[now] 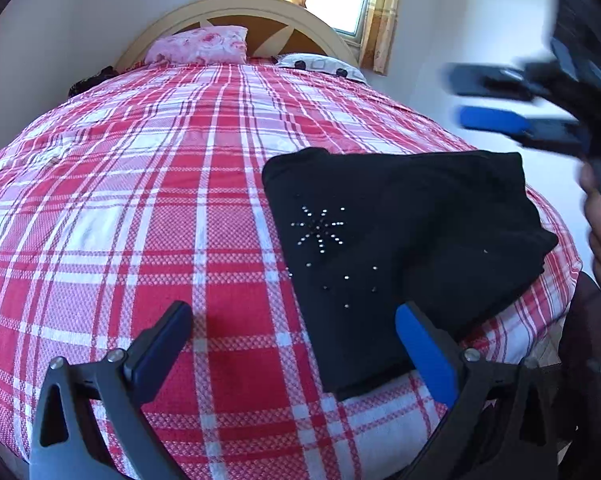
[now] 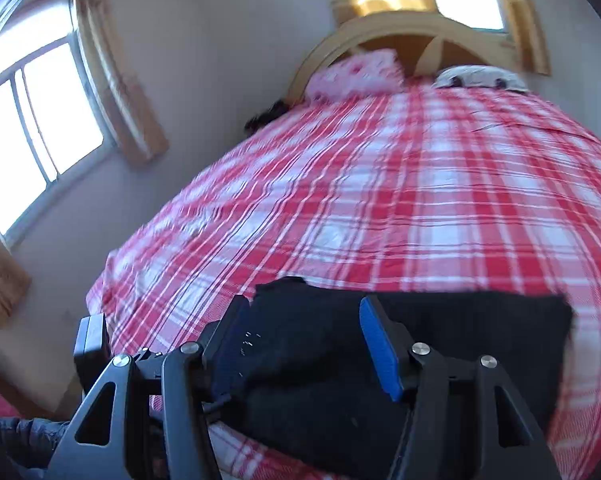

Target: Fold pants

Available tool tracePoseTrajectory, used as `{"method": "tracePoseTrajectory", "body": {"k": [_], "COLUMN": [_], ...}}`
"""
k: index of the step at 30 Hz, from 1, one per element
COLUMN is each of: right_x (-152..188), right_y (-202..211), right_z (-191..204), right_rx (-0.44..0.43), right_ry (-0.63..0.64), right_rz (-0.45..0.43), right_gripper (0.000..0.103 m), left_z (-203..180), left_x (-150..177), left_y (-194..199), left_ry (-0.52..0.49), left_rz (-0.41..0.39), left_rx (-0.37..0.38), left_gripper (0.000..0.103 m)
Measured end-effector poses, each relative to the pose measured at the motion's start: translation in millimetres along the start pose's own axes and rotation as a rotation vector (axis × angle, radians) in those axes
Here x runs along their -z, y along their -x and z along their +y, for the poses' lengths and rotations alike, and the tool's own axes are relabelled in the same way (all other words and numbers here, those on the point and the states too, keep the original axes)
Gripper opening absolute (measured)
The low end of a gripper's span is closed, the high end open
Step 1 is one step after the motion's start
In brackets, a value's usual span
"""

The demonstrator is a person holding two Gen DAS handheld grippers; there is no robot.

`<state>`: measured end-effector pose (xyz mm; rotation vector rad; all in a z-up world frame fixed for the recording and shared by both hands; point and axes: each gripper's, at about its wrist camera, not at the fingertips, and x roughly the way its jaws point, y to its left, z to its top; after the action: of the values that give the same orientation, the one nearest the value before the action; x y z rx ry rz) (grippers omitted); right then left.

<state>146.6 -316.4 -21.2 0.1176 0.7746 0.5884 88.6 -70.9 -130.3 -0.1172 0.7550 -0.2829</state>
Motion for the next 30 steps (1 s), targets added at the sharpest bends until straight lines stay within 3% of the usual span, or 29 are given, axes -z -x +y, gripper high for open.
{"method": "tracePoseTrajectory", "body": {"k": [3, 5, 8, 10, 11, 13, 14, 15, 18, 22, 25, 30], "right_x": [-23, -34, -45, -46, -42, -36, -30, -27, -25, -34, -24, -34], "right_y": [-44, -78, -122, -148, -160, -171, -175, -176, -174, -170, -190, -177], "right_z": [11, 19, 27, 24, 23, 23, 24, 25, 23, 16, 8, 13], "right_rx": [-0.045, -0.028, -0.011, -0.062, -0.089, -0.114, -0.151, -0.154, -0.145, -0.124, -0.056, -0.059], "right_ry": [0.016, 0.06, 0.111, 0.096, 0.081, 0.083, 0.081, 0.081, 0.058, 0.028, 0.034, 0.03], "right_rz": [0.115, 0.186, 0.344, 0.455, 0.517, 0.581, 0.628, 0.635, 0.603, 0.525, 0.576, 0.519], "right_gripper": [0.059, 0.059, 0.059, 0.057, 0.053, 0.024, 0.022, 0.014, 0.01, 0.009, 0.009, 0.012], "left_z": [-6, -10, -8, -5, -5, -8, -9, -9, -10, -13, -12, -10], "left_x": [3, 6, 7, 8, 8, 11, 12, 12, 13, 15, 14, 13], "left_y": [-3, -4, -4, -4, -6, -7, -8, -8, -9, -9, -9, -7], "left_ry": [-0.025, -0.064, -0.059, -0.052, -0.061, -0.085, -0.092, -0.093, -0.087, -0.091, -0.088, -0.091], "left_rz": [0.002, 0.004, -0.01, -0.018, -0.014, -0.015, -0.018, -0.021, -0.03, -0.032, -0.027, -0.036], "left_rx": [0.01, -0.011, 0.0, 0.01, 0.006, -0.01, -0.015, -0.015, -0.011, -0.019, -0.013, 0.0], "left_gripper": [0.103, 0.103, 0.103, 0.103, 0.103, 0.103, 0.103, 0.103, 0.103, 0.103, 0.103, 0.103]}}
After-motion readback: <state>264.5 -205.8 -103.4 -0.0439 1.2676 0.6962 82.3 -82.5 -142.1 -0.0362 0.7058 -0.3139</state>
